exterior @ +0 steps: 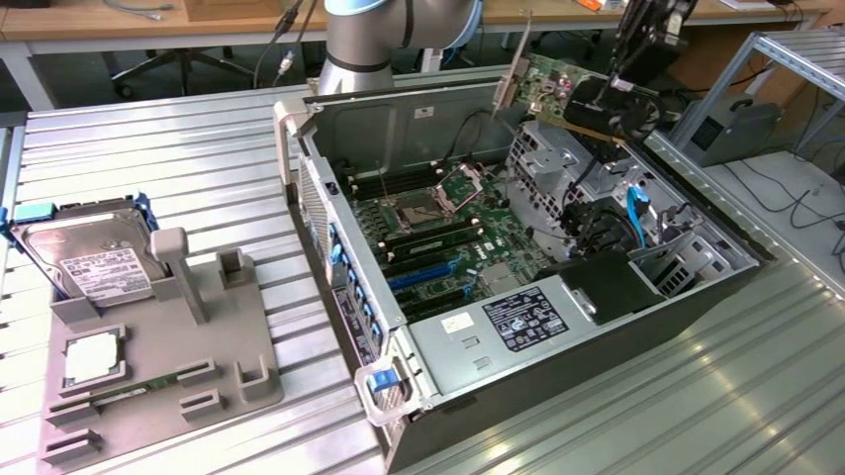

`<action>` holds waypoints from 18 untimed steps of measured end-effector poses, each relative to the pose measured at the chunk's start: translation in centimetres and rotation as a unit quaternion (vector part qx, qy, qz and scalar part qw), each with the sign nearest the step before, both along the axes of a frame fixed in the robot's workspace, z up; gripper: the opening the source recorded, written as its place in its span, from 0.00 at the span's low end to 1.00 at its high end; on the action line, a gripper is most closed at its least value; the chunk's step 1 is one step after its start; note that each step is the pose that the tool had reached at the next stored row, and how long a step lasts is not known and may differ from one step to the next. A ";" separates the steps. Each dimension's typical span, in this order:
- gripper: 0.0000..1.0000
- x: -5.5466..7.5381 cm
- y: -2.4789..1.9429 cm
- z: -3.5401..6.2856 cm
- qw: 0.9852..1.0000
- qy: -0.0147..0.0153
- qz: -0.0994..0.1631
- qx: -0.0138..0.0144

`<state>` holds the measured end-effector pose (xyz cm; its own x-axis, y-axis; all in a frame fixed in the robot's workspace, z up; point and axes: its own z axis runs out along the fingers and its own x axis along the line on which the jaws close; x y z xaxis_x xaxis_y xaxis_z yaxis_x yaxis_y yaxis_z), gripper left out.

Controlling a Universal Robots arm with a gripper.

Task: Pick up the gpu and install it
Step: 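Insert the gpu into the slot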

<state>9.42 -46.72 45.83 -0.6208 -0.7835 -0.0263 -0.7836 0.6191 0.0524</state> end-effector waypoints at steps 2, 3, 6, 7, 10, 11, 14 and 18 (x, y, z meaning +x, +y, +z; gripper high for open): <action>0.27 0.0 0.00 0.00 1.000 0.000 0.023 0.000; 0.27 0.0 0.00 0.00 1.000 0.000 0.031 0.000; 0.27 0.0 0.00 0.00 0.998 0.000 0.058 0.000; 0.27 0.0 0.00 0.00 0.997 0.000 0.078 0.000; 0.27 0.0 0.00 0.00 0.994 0.000 0.110 0.000; 0.27 0.0 0.00 0.00 0.993 0.000 0.119 0.000; 0.27 0.0 0.00 0.00 0.988 0.000 0.153 0.000; 0.27 0.0 0.00 0.00 0.982 0.000 0.190 0.000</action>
